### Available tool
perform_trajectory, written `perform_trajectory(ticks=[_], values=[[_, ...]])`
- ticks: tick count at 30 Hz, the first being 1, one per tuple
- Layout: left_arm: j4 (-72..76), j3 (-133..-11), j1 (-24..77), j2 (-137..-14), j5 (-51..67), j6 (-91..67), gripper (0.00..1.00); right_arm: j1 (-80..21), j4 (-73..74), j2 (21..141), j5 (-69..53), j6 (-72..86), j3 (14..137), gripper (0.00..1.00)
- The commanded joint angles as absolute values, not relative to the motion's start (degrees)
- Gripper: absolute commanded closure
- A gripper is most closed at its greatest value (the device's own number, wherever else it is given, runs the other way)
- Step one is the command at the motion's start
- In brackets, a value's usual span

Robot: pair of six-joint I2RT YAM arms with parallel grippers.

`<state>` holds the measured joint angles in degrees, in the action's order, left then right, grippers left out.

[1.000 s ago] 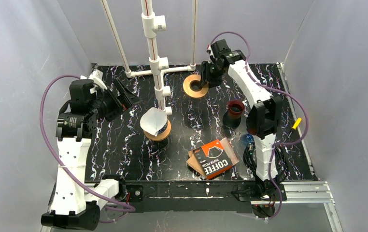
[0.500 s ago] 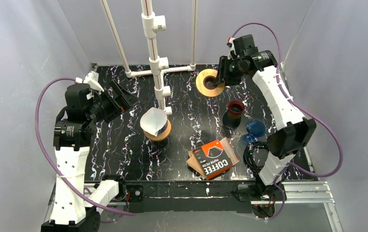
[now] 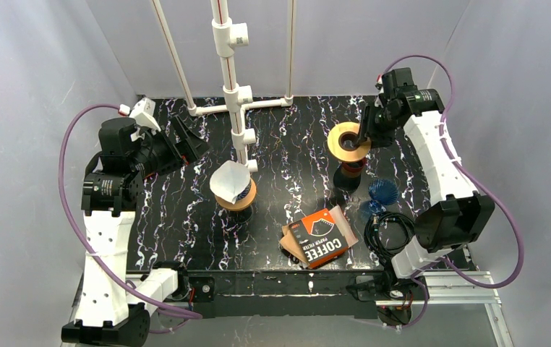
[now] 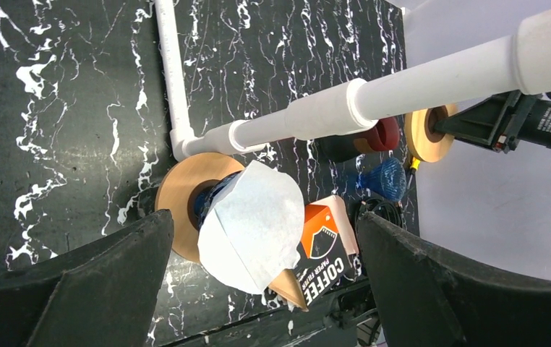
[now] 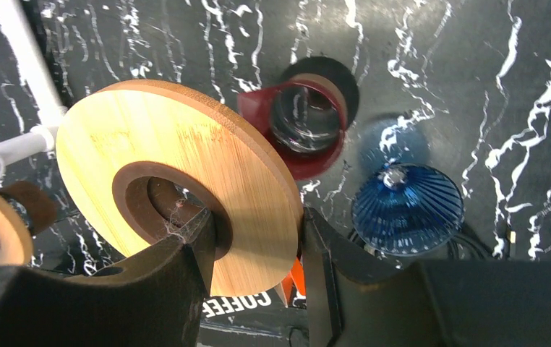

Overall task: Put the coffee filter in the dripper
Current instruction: Place the dripper holder onto the coffee server.

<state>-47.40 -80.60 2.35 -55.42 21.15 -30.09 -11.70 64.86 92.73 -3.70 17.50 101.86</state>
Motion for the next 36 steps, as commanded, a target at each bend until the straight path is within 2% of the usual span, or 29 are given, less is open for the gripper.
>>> perform_trajectory(ticks=[1, 9, 31, 34, 36], values=[[-45.2, -81.5, 2.1, -55.2, 25.8, -28.5, 0.02, -9.7, 65.7, 89.0, -2.4, 16.2, 99.2, 0.73], [-42.7, -81.1, 2.1, -55.4, 27.9, -29.2, 0.02, -8.5, 64.2, 90.6, -0.4, 15.8, 94.7, 0.73], [-39.0, -77.2, 2.0, -55.5, 29.0, -33.0, 0.02, -8.1, 60.3, 99.5, 3.1, 14.5, 95.0, 0.72], [-38.8, -77.3, 2.0, -55.7, 29.0, -33.1, 0.02, -8.1, 60.1, 99.7, 3.0, 14.5, 94.6, 0.7], [-38.7, -77.5, 2.0, -55.8, 28.9, -33.1, 0.02, -8.1, 60.2, 99.8, 2.6, 14.4, 94.4, 0.66]])
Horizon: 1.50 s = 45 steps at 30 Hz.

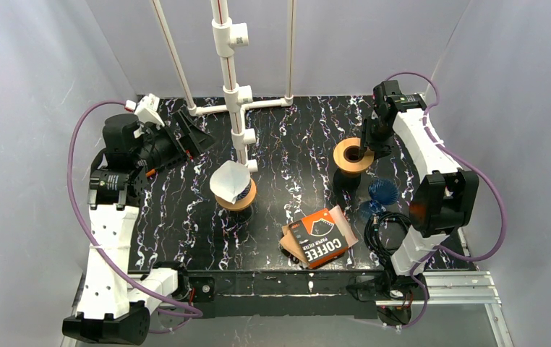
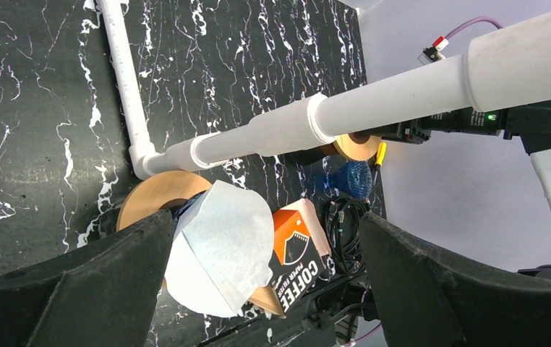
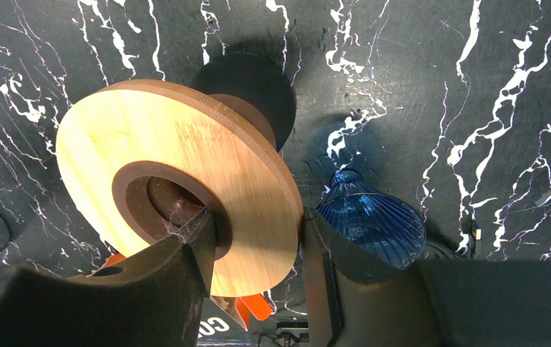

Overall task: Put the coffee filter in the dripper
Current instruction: Place the dripper holder onto the coffee server.

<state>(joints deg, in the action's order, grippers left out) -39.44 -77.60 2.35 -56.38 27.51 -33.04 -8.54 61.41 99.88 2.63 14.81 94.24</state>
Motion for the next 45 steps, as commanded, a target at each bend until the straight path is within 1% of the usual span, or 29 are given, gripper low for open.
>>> perform_trajectory(ticks=[1, 3, 5, 11, 15, 18, 26, 28, 35, 37, 45], values=[[-38.6, -77.5, 2.0, -55.9, 28.8, -33.1, 0.02, -8.0, 60.3, 99.8, 2.6, 14.3, 94.3, 0.62], [-38.6, -77.5, 2.1, -56.0, 28.7, -33.1, 0.02, -8.0, 60.1, 99.7, 2.4, 14.3, 94.1, 0.54], [-38.6, -77.3, 2.0, -55.8, 28.6, -33.2, 0.02, -8.0, 60.0, 99.6, 2.2, 14.1, 94.0, 0.48], [-38.6, -77.0, 2.0, -55.2, 28.2, -33.2, 0.02, -8.0, 60.8, 99.1, 2.4, 13.9, 94.3, 0.34], [-38.6, -77.1, 2.1, -55.1, 28.0, -33.1, 0.02, -7.9, 61.4, 98.2, 2.0, 14.2, 95.1, 0.22], [-38.7, -77.3, 2.1, -55.0, 28.0, -32.8, 0.02, -7.9, 62.1, 97.2, 1.8, 14.5, 96.3, 0.16], [-40.0, -77.9, 2.1, -54.2, 26.7, -30.5, 0.02, -7.8, 63.4, 92.5, 2.8, 15.9, 99.5, 0.07], [-40.5, -77.9, 2.0, -53.8, 26.4, -29.9, 0.02, -7.8, 62.8, 90.8, 2.7, 16.6, 99.1, 0.06], [-40.7, -77.8, 2.1, -51.7, 25.9, -27.6, 0.02, -7.7, 60.0, 84.1, 4.1, 19.2, 93.3, 0.05], [-40.9, -77.6, 2.1, -50.8, 25.3, -26.9, 0.02, -7.6, 59.8, 82.1, 5.1, 19.9, 91.5, 0.02], [-41.8, -77.1, 2.1, -48.4, 24.1, -25.1, 0.02, -7.4, 58.4, 76.0, 8.5, 23.4, 83.2, 0.02]])
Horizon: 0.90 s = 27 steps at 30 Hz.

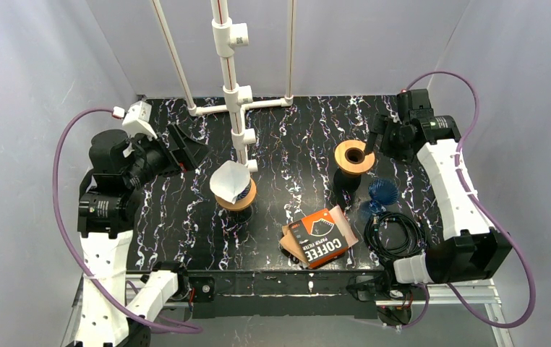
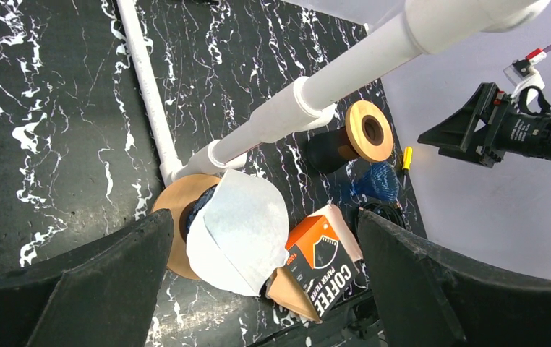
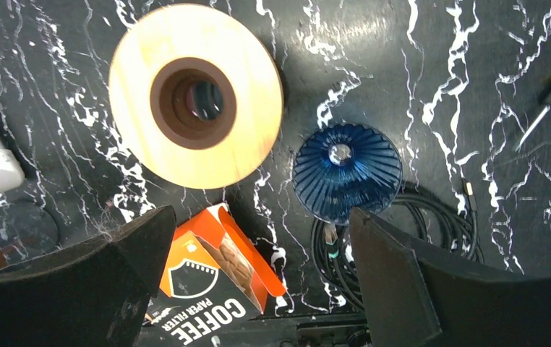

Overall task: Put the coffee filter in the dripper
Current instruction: Place the dripper holder onto the coffee server.

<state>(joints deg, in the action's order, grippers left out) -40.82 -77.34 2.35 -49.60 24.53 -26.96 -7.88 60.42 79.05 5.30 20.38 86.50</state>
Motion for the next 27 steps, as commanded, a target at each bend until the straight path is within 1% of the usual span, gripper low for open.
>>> perform_trajectory(ticks=[1, 7, 10, 15, 20, 24, 27], values=[[-42.0, -77.3, 2.0, -48.3, 23.8, -25.2, 0.02, -7.3, 58.5, 75.7, 9.3, 24.0, 82.3, 0.02], [-41.9, -78.1, 2.1, -48.3, 23.3, -24.5, 0.02, -5.8, 59.4, 75.3, 12.8, 27.3, 77.8, 0.02], [-42.1, -78.5, 2.0, -48.8, 23.4, -24.1, 0.02, -3.5, 59.9, 75.5, 14.7, 29.1, 76.0, 0.02], [-41.8, -78.3, 2.1, -49.4, 23.4, -24.4, 0.02, 2.6, 57.9, 75.0, 13.4, 30.3, 71.2, 0.02], [-40.9, -77.6, 2.0, -49.8, 23.6, -25.2, 0.02, 3.9, 56.7, 75.7, 13.2, 33.2, 67.8, 0.02], [-40.3, -77.1, 2.0, -50.0, 23.6, -25.7, 0.02, 5.6, 54.9, 75.9, 12.0, 35.4, 63.8, 0.04], [-40.2, -76.6, 2.0, -50.2, 23.6, -25.9, 0.02, 6.2, 52.1, 75.9, 10.1, 37.6, 60.2, 0.08]])
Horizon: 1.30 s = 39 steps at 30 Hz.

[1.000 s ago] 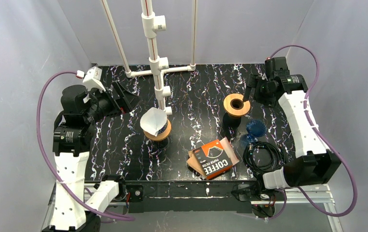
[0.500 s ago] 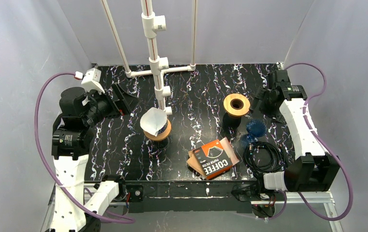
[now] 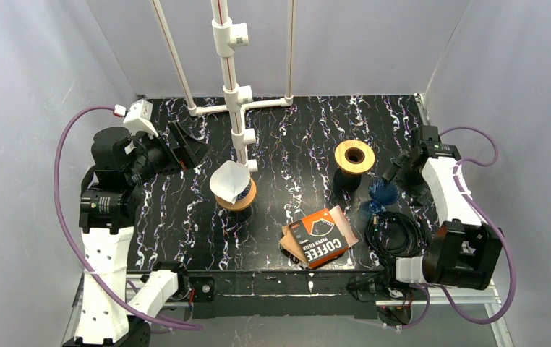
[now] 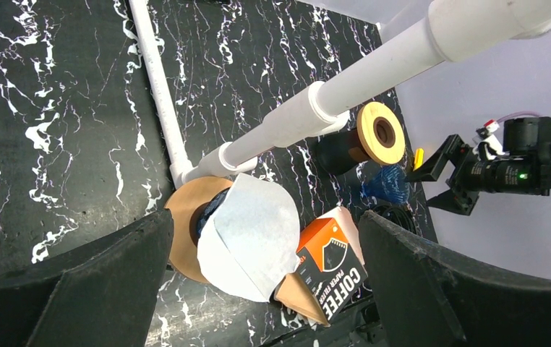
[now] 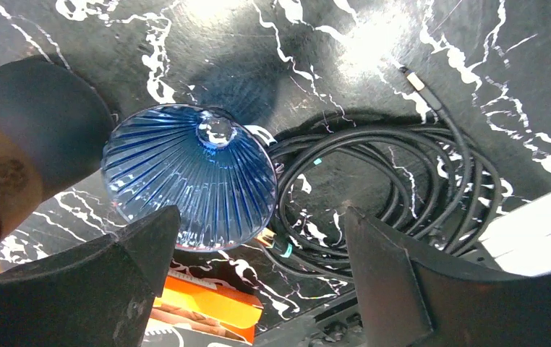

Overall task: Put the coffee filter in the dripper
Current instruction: Place the dripper holder onto the coffee server, then pick up the coffee dripper from the center of the board.

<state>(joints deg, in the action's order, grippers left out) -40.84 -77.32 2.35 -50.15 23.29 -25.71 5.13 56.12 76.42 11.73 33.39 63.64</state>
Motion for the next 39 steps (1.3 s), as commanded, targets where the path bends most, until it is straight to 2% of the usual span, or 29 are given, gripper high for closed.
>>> perform_trajectory(ticks=[1, 8, 15, 24, 29, 39], values=[[-40.0, -76.2, 2.0, -50.2, 23.7, -26.0, 0.02, 6.5, 51.0, 76.2, 9.2, 38.4, 59.1, 0.1], [-39.2, -76.2, 2.0, -51.2, 25.6, -26.0, 0.02, 7.2, 46.0, 79.3, 5.7, 39.5, 55.5, 0.28], [-39.8, -76.7, 2.0, -51.0, 25.0, -24.7, 0.02, 7.4, 43.6, 82.2, 7.5, 38.3, 55.2, 0.55], [-40.2, -77.2, 2.1, -50.9, 24.8, -25.1, 0.02, 7.4, 43.5, 81.3, 6.2, 37.4, 54.2, 0.69], [-40.2, -77.8, 2.1, -51.3, 24.8, -25.8, 0.02, 7.3, 44.6, 81.1, 7.1, 36.2, 55.8, 0.84], [-45.4, -76.0, 2.1, -52.0, 22.7, -25.9, 0.02, 7.4, 47.7, 78.9, 7.9, 33.3, 57.3, 0.97]])
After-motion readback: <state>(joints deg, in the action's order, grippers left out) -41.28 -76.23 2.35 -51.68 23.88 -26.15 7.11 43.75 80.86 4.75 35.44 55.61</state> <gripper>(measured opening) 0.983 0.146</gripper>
